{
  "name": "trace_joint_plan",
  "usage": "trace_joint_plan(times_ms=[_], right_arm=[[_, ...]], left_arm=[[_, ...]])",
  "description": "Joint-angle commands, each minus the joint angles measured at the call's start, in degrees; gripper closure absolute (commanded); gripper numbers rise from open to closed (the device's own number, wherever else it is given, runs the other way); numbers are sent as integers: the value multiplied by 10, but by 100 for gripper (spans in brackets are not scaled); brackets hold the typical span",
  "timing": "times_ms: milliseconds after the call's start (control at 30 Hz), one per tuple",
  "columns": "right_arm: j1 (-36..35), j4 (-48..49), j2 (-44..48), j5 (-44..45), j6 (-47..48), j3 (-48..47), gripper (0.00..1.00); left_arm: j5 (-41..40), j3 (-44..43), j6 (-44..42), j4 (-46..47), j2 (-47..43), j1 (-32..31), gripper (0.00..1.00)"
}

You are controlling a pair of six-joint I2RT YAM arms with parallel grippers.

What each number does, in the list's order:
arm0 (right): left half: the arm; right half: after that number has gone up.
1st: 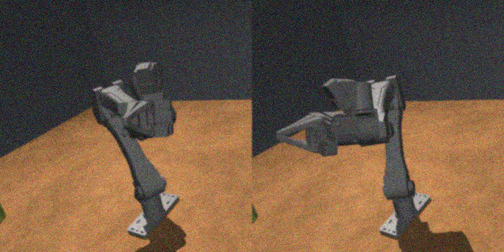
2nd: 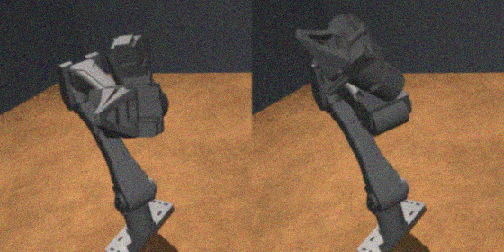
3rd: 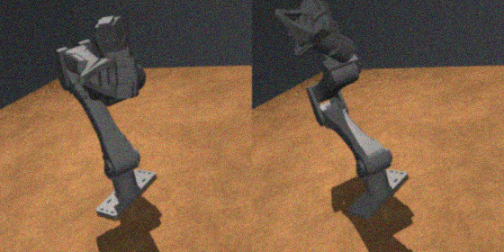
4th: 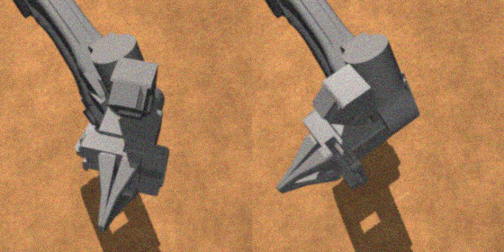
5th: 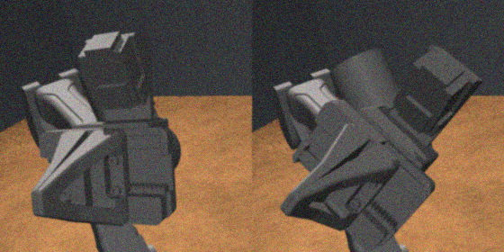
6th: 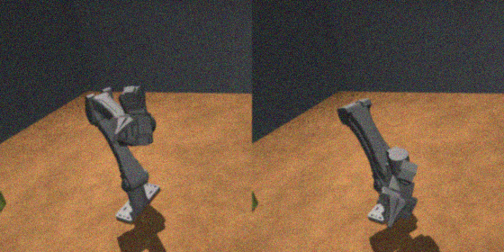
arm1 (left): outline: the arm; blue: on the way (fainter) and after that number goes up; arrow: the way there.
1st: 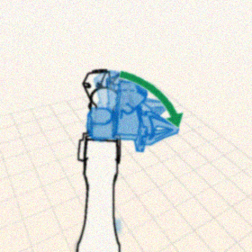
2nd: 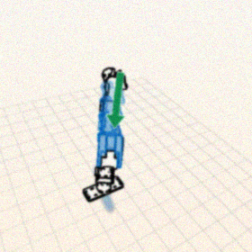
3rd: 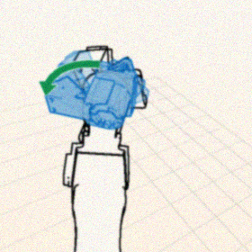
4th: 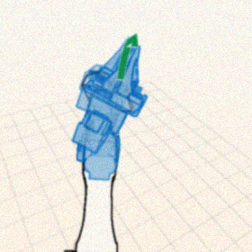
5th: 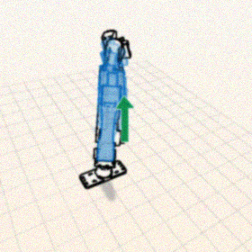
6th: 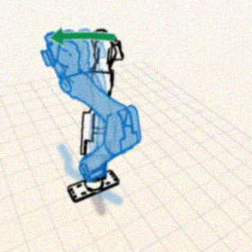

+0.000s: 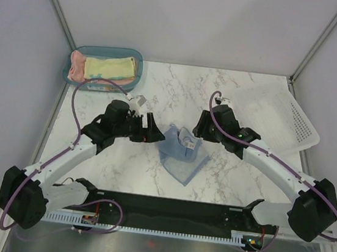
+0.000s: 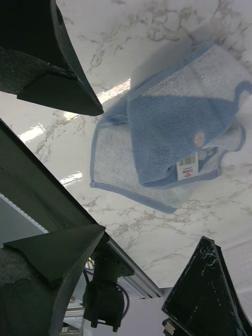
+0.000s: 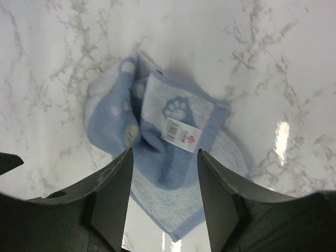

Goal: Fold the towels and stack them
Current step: Move the towel to the center of the board, then flatten out the crumpled towel

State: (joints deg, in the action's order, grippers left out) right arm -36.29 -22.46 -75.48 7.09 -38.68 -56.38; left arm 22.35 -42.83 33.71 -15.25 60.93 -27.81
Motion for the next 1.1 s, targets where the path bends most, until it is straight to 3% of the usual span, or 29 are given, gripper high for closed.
trace_joint_plan(times_ms=[0, 133, 367, 833, 933, 1000, 1067], right_arm=[[14, -26, 19, 35, -32, 56, 42], [44, 57, -22, 4, -55, 76, 46], [80, 151, -118, -67, -109, 97, 48], [85, 333, -154, -117, -267, 202, 46], [84, 336, -159, -111, -251, 194, 58], [87, 338, -147, -96, -242, 194, 76], [92, 339, -118, -92, -220, 192, 89]], left_arm=[[43, 16, 45, 78, 45, -32, 9], [38, 27, 45, 83, 89, -57, 9], [-40, 44, 75, 116, 102, -61, 8], [-67, 46, 72, 150, 157, -59, 9], [-86, 40, 67, 165, 178, -59, 11], [-96, 35, 65, 178, 193, -57, 17], [-86, 28, 63, 202, 223, -51, 37]])
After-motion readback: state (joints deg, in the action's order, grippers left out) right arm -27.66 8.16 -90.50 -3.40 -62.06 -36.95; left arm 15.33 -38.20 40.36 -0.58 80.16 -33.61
